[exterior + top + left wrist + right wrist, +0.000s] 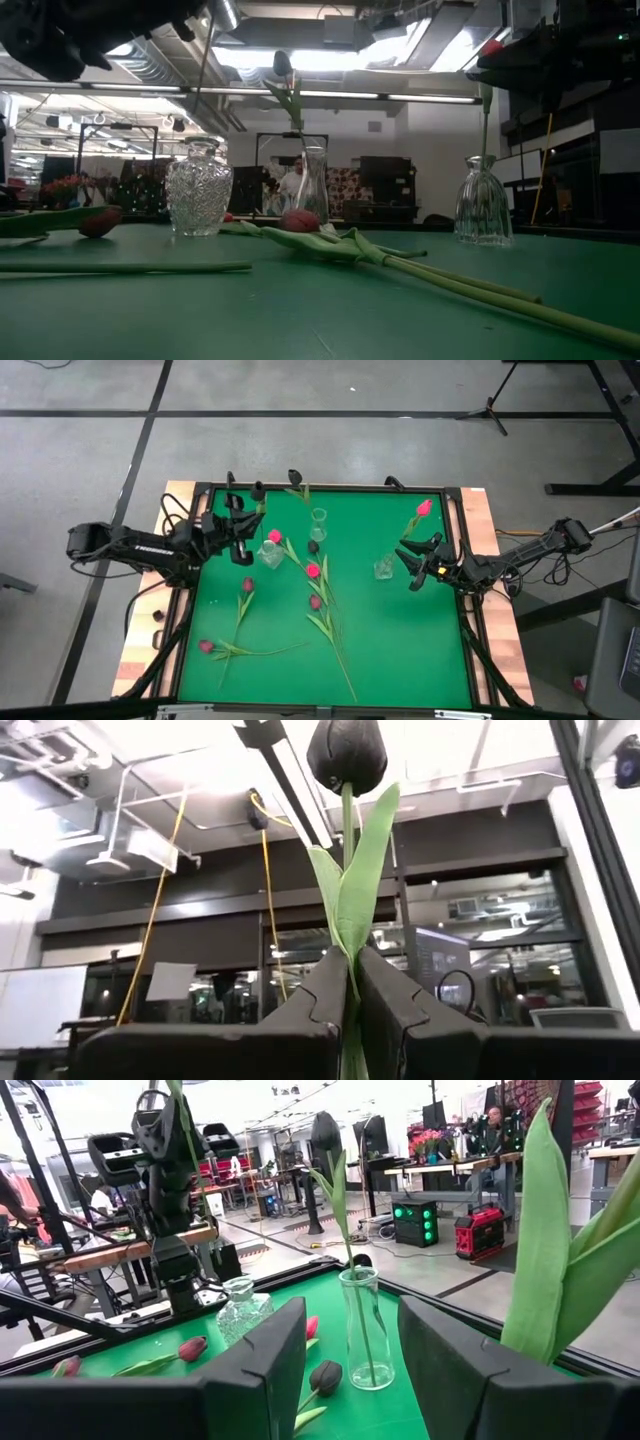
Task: Sort flowers into vase by color
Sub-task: Put the right black tulip into the bottom left transparent vase
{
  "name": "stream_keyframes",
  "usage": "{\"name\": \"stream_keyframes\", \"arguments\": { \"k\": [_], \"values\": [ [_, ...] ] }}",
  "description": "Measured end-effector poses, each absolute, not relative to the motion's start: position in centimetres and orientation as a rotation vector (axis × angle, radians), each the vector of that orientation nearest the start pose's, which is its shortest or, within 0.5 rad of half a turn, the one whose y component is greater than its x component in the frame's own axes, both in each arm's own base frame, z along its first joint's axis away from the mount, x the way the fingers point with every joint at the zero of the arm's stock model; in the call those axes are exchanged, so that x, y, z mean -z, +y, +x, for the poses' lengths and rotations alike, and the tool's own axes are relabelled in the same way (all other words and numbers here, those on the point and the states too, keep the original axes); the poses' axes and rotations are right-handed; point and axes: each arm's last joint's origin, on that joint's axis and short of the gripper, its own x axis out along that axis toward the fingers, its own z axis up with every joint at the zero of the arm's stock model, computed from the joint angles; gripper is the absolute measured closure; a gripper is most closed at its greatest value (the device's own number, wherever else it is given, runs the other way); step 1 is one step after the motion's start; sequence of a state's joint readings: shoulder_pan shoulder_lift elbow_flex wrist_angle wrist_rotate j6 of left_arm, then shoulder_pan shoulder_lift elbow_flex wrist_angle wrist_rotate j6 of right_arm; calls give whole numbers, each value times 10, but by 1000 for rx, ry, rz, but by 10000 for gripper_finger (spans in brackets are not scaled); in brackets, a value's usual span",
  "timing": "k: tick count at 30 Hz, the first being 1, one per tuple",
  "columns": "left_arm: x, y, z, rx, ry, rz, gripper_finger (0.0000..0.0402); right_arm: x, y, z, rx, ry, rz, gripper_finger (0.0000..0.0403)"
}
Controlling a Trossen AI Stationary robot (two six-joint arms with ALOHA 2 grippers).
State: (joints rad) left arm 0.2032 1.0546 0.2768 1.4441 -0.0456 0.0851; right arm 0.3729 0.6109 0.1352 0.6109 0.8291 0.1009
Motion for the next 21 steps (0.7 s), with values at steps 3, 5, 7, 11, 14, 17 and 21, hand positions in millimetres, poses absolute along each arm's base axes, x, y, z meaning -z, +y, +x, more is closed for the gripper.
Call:
{"name": "stream_keyframes", "arguments": {
  "k": [3, 5, 7, 11, 14, 17, 21],
  "values": [
    [-264, 41, 178, -266, -654, 145, 390, -208, 29, 134, 450, -135, 176, 244],
    [-262, 42, 179, -254, -643, 149, 390, -208, 30, 134, 450, -135, 175, 244],
    [-259, 42, 182, -229, -629, 156, 390, -208, 29, 134, 450, -135, 175, 244],
    [-252, 43, 188, -203, -593, 161, 390, -208, 29, 134, 450, -134, 174, 244],
    [-247, 48, 192, -191, -566, 150, 390, -208, 30, 134, 450, -134, 174, 244],
    [-245, 54, 192, -170, -560, 124, 390, -208, 29, 134, 450, -134, 174, 244],
    [-243, 60, 191, -165, -557, 112, 390, -208, 29, 134, 450, -133, 173, 244]
  ]
}}
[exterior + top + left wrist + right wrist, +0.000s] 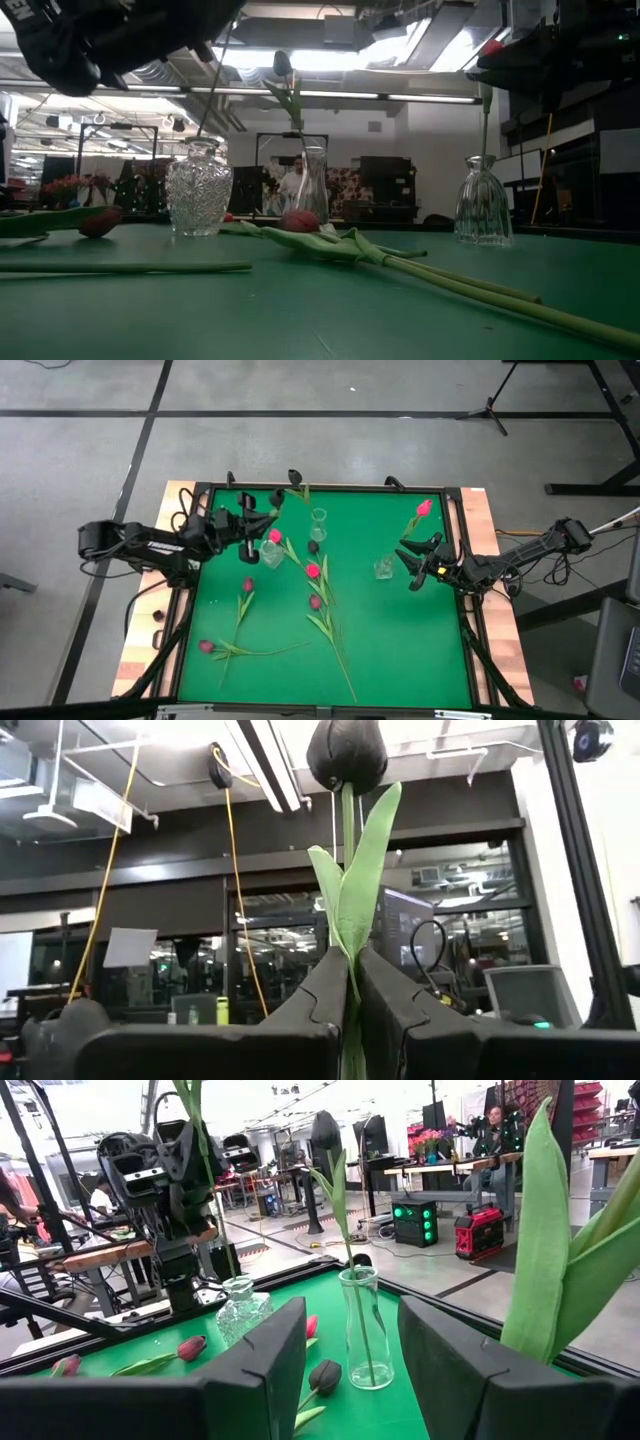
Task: Sort flowers into vase by color
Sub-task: Put the right black tulip into the bottom left transparent vase
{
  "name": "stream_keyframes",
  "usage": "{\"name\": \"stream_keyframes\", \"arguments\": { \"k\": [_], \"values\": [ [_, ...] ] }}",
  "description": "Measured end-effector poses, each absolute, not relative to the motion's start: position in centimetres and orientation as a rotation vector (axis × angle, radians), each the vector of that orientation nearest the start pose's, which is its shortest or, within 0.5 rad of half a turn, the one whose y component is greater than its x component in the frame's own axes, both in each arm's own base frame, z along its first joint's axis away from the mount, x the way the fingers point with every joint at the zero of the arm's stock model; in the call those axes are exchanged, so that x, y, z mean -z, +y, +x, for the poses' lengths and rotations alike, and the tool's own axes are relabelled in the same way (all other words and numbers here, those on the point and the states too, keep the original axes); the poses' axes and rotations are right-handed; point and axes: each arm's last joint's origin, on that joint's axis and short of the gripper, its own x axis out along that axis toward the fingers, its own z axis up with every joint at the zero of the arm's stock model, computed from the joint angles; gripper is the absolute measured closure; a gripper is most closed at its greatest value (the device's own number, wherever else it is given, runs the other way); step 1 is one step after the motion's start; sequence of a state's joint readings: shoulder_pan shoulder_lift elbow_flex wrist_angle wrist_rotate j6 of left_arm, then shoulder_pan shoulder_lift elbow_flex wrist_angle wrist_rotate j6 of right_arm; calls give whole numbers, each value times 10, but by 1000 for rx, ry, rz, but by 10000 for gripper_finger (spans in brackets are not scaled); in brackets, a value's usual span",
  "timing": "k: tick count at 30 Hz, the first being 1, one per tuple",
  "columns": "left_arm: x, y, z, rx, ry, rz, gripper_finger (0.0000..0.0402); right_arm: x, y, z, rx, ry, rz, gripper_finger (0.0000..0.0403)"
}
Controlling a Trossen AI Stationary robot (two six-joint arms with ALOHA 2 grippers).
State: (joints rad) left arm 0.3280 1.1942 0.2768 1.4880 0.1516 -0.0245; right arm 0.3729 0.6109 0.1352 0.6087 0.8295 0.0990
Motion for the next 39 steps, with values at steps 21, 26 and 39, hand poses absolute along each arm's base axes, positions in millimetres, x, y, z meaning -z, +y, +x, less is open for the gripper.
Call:
{"name": "stream_keyframes", "arguments": {
  "k": [21, 26, 39],
  "values": [
    [-228, 60, 185, -181, -548, 85, 390, -208, 29, 134, 475, -135, 175, 244],
    [-224, 61, 187, -198, -514, 91, 390, -208, 29, 134, 475, -135, 175, 244],
    [-199, 68, 200, -264, -395, 60, 390, -208, 29, 134, 474, -135, 176, 244]
  ]
}}
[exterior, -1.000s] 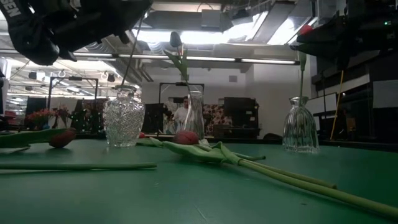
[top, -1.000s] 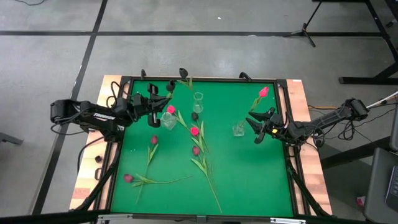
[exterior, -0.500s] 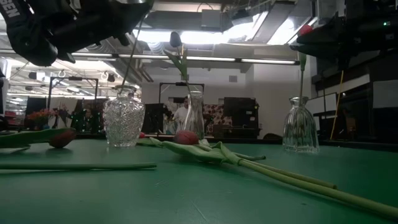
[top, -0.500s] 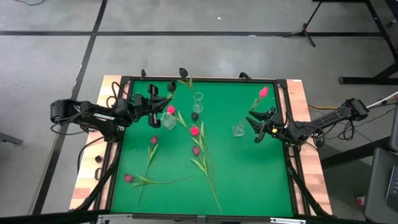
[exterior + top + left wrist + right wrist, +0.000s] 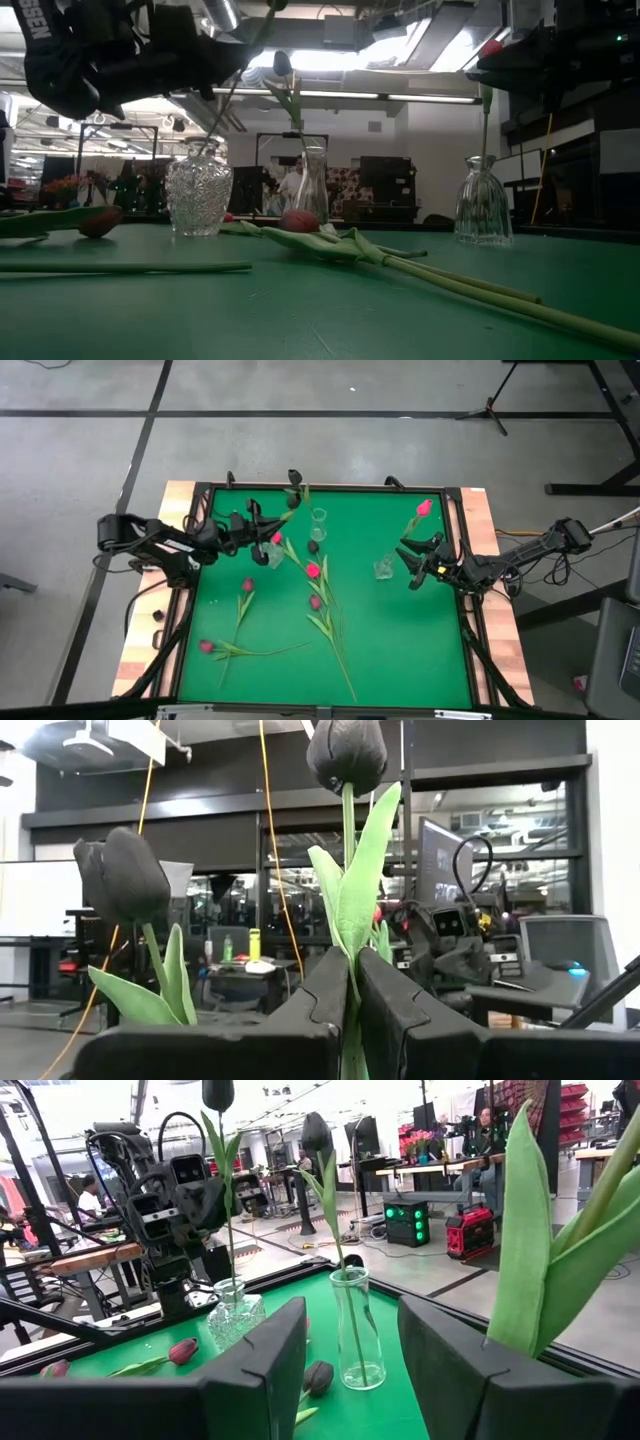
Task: Sort flowers into vase by color
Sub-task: Put the right black tulip into the bottom left transparent vase
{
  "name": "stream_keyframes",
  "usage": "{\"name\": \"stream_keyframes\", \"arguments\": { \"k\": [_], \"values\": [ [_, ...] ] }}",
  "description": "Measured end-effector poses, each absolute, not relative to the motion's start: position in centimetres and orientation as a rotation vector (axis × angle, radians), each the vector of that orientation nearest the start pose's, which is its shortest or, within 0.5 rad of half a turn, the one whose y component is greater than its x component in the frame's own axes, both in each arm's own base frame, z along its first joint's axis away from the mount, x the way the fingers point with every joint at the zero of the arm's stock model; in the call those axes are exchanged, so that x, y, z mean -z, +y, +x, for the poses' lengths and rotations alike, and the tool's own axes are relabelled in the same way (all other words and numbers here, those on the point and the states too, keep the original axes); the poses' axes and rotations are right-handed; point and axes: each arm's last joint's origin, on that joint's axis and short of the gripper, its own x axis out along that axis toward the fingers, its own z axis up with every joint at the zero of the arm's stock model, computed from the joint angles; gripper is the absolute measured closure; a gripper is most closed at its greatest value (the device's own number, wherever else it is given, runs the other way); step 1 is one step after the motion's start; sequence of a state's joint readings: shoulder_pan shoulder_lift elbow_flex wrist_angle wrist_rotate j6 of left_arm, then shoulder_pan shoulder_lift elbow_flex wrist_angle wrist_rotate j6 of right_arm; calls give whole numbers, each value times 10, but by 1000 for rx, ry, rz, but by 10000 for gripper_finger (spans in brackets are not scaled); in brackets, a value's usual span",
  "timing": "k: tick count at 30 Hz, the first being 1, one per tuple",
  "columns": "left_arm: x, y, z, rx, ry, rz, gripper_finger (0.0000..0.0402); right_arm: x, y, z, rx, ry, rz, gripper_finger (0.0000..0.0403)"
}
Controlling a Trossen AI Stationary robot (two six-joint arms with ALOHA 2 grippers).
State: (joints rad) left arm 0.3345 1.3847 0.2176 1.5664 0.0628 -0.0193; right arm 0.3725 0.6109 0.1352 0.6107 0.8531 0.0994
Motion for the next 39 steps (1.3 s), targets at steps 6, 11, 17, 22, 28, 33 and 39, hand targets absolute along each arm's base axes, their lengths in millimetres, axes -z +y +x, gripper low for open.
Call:
{"name": "stream_keyframes", "arguments": {
  "k": [6, 11, 17, 22, 28, 33, 39],
  "values": [
    [-199, 68, 201, -273, -396, 52, 390, -208, 29, 134, 474, -135, 175, 244],
    [-198, 72, 199, -415, -415, -35, 374, -208, 29, 134, 453, -135, 174, 244],
    [-196, 72, 200, -423, -393, -59, 334, -208, 30, 135, 411, -131, 171, 244],
    [-192, 68, 203, -418, -350, -62, 307, -207, 31, 135, 387, -126, 166, 244],
    [-191, 61, 205, -429, -330, -30, 279, -207, 32, 135, 375, -119, 159, 244],
    [-191, 55, 207, -440, -320, -4, 263, -207, 32, 135, 368, -118, 158, 244],
    [-191, 53, 207, -465, -309, 33, 261, -206, 32, 135, 368, -118, 159, 244]
  ]
}}
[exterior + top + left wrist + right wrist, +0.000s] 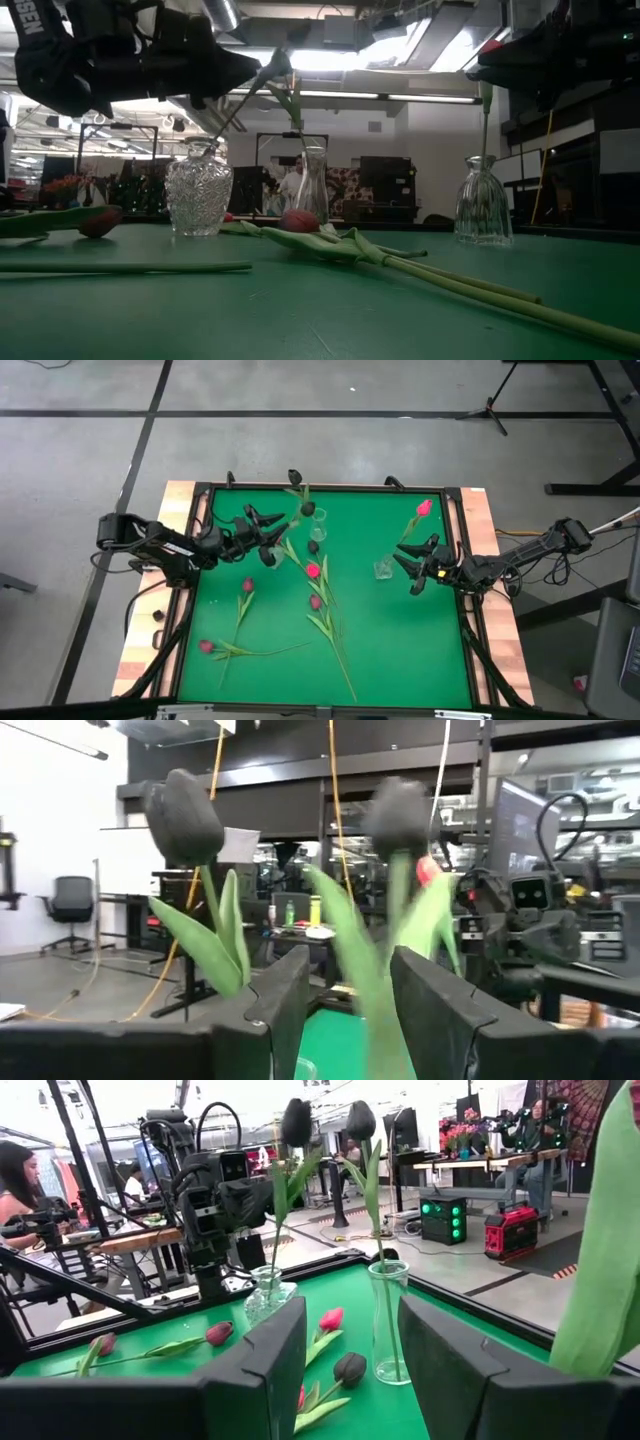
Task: Sort flowers into vase by color
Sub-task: Put the right black tulip into the bottom left transparent vase
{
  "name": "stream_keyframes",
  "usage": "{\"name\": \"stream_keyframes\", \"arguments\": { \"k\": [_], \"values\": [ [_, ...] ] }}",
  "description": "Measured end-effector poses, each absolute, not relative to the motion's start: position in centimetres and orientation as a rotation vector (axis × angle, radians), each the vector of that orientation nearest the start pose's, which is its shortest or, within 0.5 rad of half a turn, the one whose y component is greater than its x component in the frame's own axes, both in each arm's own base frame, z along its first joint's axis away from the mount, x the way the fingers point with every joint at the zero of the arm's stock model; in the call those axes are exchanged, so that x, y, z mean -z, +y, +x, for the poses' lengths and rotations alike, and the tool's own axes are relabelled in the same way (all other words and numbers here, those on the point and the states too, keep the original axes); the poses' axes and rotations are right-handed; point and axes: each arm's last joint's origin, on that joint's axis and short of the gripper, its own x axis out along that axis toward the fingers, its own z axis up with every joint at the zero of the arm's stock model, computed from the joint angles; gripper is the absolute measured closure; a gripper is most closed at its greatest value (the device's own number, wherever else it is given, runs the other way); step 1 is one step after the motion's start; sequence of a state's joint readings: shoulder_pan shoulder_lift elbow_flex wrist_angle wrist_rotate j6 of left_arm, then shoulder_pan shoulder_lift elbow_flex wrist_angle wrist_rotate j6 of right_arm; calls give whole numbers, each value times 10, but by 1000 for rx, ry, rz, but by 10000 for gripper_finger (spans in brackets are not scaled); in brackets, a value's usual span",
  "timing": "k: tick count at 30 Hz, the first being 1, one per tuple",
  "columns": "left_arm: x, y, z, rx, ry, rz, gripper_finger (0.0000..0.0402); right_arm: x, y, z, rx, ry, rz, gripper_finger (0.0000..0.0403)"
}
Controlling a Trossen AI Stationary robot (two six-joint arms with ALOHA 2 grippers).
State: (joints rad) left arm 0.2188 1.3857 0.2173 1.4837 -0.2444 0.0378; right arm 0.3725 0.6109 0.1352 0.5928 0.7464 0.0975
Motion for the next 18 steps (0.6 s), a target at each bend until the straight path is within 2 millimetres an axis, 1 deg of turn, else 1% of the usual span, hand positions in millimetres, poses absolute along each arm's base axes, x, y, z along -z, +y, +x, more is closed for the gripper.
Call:
{"name": "stream_keyframes", "arguments": {
  "k": [5, 8, 12, 14, 18],
  "values": [
    [-190, 54, 207, -509, -304, 32, 260, -205, 32, 135, 369, -106, 152, 244],
    [-191, 54, 206, -521, -296, 75, 260, -204, 32, 135, 371, -96, 153, 244],
    [-199, 55, 202, -593, -333, 76, 260, -203, 32, 137, 371, -92, 179, 244],
    [-205, 55, 198, -608, -358, 83, 260, -206, 33, 138, 370, -97, 197, 244],
    [-215, 54, 190, -648, -372, 78, 260, -218, 35, 143, 362, -105, 204, 244]
  ]
}}
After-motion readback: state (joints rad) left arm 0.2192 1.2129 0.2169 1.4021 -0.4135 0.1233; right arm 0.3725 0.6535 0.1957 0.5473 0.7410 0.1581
